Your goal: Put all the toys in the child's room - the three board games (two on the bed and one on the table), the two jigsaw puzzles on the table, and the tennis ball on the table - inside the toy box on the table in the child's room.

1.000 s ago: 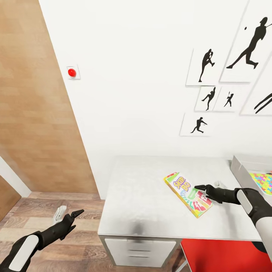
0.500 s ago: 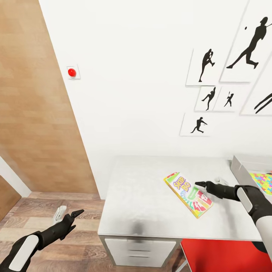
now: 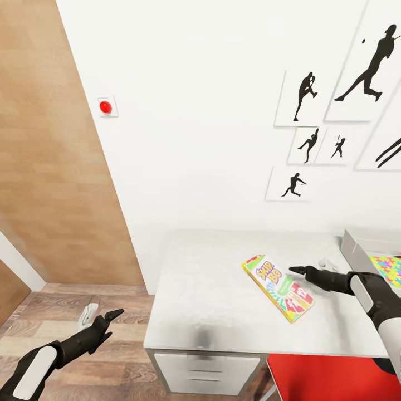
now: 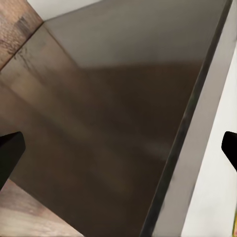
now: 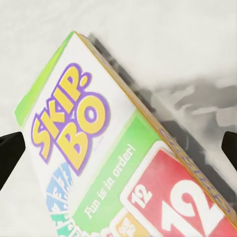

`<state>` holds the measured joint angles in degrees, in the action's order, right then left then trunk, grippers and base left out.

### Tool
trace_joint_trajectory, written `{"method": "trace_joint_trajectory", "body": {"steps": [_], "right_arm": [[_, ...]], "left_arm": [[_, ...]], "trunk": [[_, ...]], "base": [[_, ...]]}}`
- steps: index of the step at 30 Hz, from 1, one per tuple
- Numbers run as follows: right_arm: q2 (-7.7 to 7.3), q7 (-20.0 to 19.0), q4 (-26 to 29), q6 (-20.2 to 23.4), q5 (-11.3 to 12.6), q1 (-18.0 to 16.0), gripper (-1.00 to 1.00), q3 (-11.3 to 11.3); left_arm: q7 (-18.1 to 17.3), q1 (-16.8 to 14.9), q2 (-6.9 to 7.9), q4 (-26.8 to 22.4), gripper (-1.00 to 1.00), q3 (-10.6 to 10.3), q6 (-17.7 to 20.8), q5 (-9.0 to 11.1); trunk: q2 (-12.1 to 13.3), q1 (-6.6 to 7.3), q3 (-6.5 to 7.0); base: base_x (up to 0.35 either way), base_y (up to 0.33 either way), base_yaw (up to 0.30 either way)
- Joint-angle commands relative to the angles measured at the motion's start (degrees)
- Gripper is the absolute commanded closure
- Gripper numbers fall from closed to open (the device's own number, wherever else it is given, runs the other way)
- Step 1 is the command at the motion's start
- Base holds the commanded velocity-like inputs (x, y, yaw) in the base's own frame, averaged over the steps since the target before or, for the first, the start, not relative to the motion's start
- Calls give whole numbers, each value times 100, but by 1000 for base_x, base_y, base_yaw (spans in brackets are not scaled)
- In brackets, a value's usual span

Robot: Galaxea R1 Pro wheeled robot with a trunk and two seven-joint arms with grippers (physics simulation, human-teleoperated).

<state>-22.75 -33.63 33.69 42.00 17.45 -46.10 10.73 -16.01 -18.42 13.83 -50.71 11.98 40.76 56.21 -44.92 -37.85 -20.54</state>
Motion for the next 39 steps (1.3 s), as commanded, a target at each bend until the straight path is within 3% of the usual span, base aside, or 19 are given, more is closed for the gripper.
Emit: {"method": "trace_joint_trajectory", "body": {"steps": [1,6,9,13,23,27,39], "right_arm": [[3,-5,-5,36,6,-4,-100,16],[6,9,-25,41,-3,-4,-100,14],[7,1,-28,72,1,-4,-100,24],[0,-9,-29,102,6,-4,-100,32],[-10,-14,-29,159,20,-4,-100,30],[-10,-11,-31,527,19,-4,-100,27],[-10,-12,-30,674,13,-4,-100,18]], "left_arm": [[-10,-4,0,0,-100,16,54,7],[14,-38,67,9,-100,43,362,131],[-9,-51,200,15,-100,38,508,288],[-23,-55,257,17,-100,34,566,351],[-29,-58,277,17,-100,34,592,381],[-10,3,262,23,-100,25,567,345],[-4,108,252,35,-100,-10,513,291]], "trunk": [[-6,-1,-7],[-6,-1,-7],[-126,-67,-61],[-287,-155,-133],[-688,-374,-312],[-688,-374,-312],[-688,-374,-312]], "base": [[9,0,0],[3,0,0],[0,0,0],[0,0,0],[0,0,0],[0,0,0],[0,37,0]]}}
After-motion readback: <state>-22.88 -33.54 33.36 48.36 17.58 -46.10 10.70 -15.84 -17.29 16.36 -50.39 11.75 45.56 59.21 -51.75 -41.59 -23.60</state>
